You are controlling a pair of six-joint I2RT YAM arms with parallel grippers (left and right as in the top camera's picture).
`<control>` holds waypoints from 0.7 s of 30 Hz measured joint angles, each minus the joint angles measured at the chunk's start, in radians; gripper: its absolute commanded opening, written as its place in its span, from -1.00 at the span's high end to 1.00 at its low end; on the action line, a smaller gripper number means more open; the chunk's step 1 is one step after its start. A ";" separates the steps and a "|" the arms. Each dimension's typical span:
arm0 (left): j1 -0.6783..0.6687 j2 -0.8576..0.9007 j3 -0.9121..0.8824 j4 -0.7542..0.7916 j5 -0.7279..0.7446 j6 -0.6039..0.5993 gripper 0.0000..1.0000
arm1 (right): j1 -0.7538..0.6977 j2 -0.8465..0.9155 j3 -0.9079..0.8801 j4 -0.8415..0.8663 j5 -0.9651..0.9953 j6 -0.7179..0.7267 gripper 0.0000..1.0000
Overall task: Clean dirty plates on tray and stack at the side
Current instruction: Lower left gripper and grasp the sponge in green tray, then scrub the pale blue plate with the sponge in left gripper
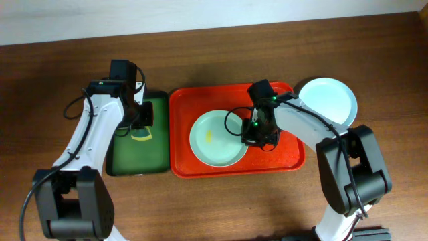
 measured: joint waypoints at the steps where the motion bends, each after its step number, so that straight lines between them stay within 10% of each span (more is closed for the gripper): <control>1: 0.000 0.000 -0.001 0.000 -0.011 0.000 1.00 | 0.000 0.000 0.000 0.000 0.000 0.000 0.92; 21: -0.232 0.030 0.054 0.047 0.119 -0.068 1.00 | 0.014 0.000 -0.002 0.124 -0.085 0.000 0.92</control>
